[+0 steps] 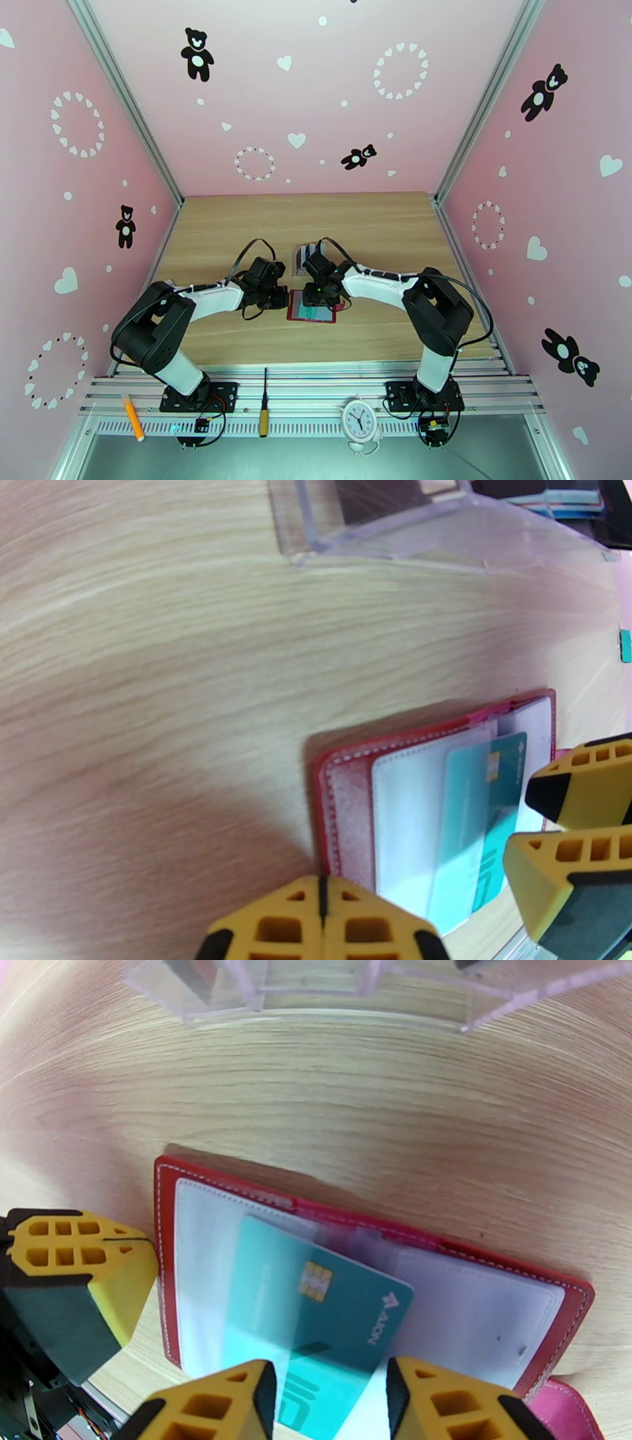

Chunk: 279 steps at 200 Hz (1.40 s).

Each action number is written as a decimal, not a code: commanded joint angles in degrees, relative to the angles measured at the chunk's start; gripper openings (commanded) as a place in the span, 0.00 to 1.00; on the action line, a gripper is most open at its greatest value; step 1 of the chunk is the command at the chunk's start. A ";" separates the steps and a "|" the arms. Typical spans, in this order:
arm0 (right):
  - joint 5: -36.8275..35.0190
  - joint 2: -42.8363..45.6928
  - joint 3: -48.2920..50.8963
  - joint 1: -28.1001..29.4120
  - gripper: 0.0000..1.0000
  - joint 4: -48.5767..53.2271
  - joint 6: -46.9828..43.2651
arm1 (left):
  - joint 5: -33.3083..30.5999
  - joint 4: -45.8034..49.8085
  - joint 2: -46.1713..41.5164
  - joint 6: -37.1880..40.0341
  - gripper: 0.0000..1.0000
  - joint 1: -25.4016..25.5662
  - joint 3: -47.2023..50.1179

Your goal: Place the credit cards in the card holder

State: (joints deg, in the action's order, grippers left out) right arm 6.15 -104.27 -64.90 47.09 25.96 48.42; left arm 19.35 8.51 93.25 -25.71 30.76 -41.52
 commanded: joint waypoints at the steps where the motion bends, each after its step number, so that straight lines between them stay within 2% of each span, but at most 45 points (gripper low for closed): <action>1: -0.13 -1.52 0.78 -0.18 0.44 0.08 -0.26 | 0.76 0.52 1.22 -0.05 0.06 0.51 -0.45; 279: 2.17 -4.08 -4.79 1.51 0.44 1.54 -0.70 | 1.39 -0.14 0.98 -0.74 0.06 0.51 -0.17</action>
State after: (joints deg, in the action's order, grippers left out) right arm 7.53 -107.11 -67.72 47.94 26.13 48.38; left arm 19.59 8.29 93.38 -25.76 30.76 -41.52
